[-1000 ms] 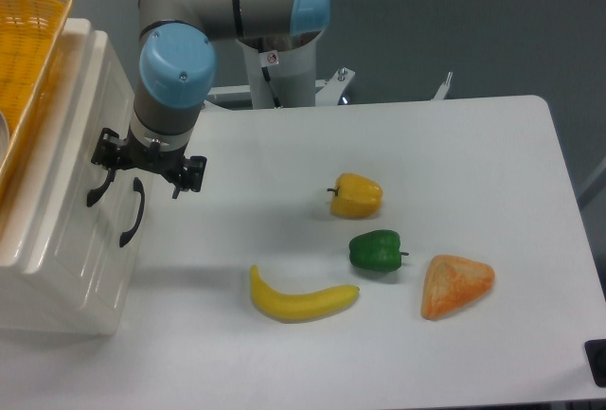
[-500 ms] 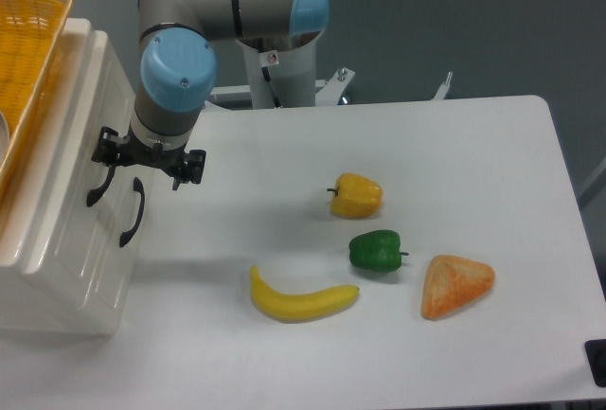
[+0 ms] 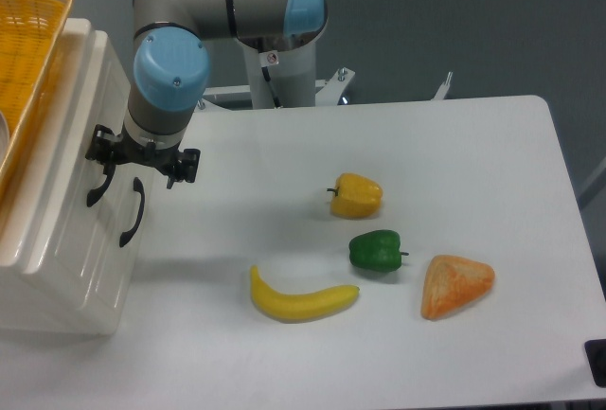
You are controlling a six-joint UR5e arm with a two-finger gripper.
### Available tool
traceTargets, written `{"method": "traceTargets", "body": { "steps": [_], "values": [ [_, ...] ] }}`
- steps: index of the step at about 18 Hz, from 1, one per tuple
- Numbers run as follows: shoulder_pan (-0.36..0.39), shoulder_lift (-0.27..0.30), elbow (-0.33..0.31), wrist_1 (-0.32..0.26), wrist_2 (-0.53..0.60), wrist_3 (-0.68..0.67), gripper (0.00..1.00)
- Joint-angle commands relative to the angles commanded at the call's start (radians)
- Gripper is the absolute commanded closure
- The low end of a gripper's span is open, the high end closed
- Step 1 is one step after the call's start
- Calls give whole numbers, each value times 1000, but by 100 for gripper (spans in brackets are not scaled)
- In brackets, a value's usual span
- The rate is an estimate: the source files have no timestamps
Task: Slide the top white drawer open
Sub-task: 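Lower the gripper and hook the upper drawer's black handle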
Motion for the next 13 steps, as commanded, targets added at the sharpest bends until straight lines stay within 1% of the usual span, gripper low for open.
{"method": "traceTargets", "body": {
  "steps": [13],
  "values": [
    [-8,-12,-6,5,3,5,0]
  ]
}}
